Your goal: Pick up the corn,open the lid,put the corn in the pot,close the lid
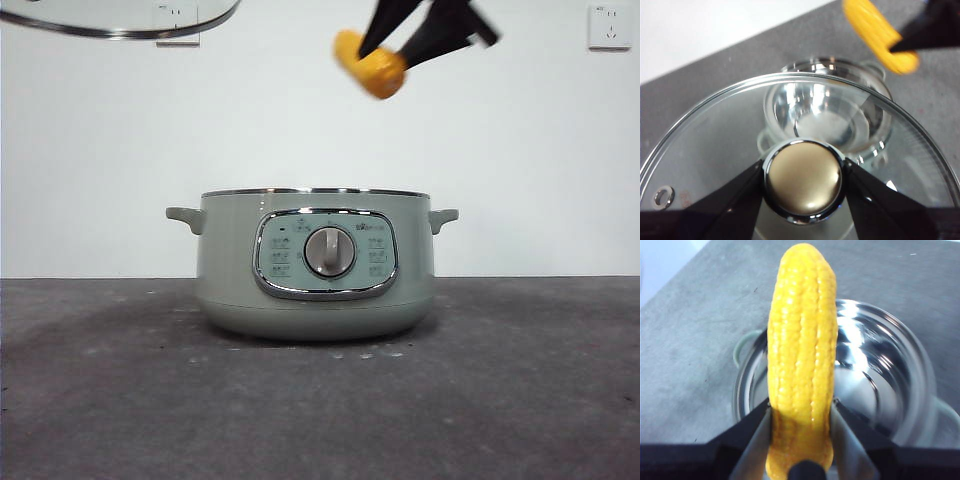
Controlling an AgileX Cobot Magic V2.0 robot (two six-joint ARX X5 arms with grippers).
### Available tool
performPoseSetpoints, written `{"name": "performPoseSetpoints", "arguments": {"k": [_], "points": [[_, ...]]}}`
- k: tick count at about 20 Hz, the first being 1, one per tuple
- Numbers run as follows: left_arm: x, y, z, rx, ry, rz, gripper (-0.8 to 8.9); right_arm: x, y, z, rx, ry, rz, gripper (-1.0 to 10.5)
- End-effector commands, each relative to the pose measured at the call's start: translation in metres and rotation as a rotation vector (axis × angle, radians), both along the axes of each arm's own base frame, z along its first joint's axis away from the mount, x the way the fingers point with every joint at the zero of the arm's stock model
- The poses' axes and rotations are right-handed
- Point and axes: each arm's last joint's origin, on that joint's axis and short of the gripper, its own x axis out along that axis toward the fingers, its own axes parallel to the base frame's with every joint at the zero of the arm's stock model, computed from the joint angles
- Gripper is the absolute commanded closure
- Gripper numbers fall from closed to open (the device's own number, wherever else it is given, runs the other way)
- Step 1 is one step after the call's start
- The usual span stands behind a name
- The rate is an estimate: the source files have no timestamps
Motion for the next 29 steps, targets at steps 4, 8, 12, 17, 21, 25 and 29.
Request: {"name": "performPoseSetpoints", "arguments": {"k": [4,8,12,17,21,25,29], "points": [[-0.052,0.013,0.003,-0.044,-0.121,0.012,8.19,0.047,0.057,-0.038,-0.105,0.084,0.041,9.6],[-0.074,0.018,0.007,-0.053,-0.15,0.014,8.19,0.068,0.083,-0.081,-0.231,0.171,0.042,9.6],[-0.083,0.02,0.008,-0.055,-0.159,0.014,8.19,0.075,0.091,-0.117,-0.349,0.232,0.026,9.6],[-0.082,0.019,0.008,-0.054,-0.154,0.013,8.2,0.078,0.091,-0.137,-0.435,0.269,0.007,9.6],[-0.083,0.019,0.008,-0.054,-0.152,0.014,8.19,0.077,0.09,-0.144,-0.466,0.303,0.006,9.6],[-0.083,0.02,0.006,-0.049,-0.131,0.014,8.2,0.078,0.091,-0.151,-0.477,0.325,0.01,9.4],[-0.083,0.02,0.006,-0.05,-0.134,0.014,8.2,0.079,0.094,-0.149,-0.446,0.313,-0.006,6.5]]}}
